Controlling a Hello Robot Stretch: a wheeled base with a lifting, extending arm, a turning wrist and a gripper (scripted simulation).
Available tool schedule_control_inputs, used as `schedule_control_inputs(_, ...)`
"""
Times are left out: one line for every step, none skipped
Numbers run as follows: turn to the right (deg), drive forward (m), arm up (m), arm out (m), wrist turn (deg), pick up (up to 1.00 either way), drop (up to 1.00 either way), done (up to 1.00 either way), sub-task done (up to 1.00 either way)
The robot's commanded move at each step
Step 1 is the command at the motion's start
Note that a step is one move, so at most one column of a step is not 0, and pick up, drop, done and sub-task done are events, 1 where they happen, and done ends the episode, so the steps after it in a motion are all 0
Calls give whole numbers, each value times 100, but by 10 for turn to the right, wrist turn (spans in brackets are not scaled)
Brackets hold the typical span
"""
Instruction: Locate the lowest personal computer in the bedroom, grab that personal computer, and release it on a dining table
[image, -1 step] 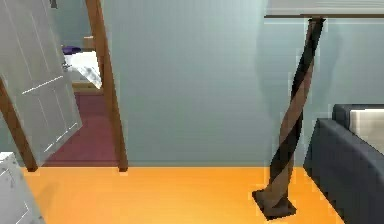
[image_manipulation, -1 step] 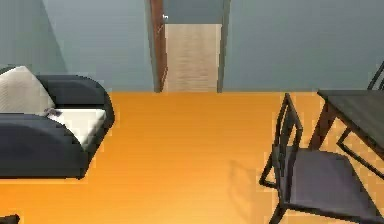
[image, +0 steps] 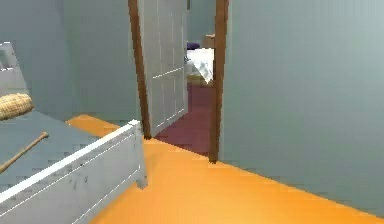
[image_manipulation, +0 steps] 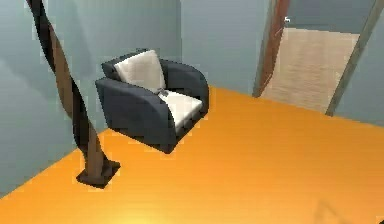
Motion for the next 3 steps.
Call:
schedule_control_inputs(0, 100, 0, 0, 0, 0, 0, 0, 0)
schedule_control_inputs(-30, 0, 0, 0, 0, 0, 0, 0, 0)
schedule_control_inputs(0, 95, 0, 0, 0, 0, 0, 0, 0)
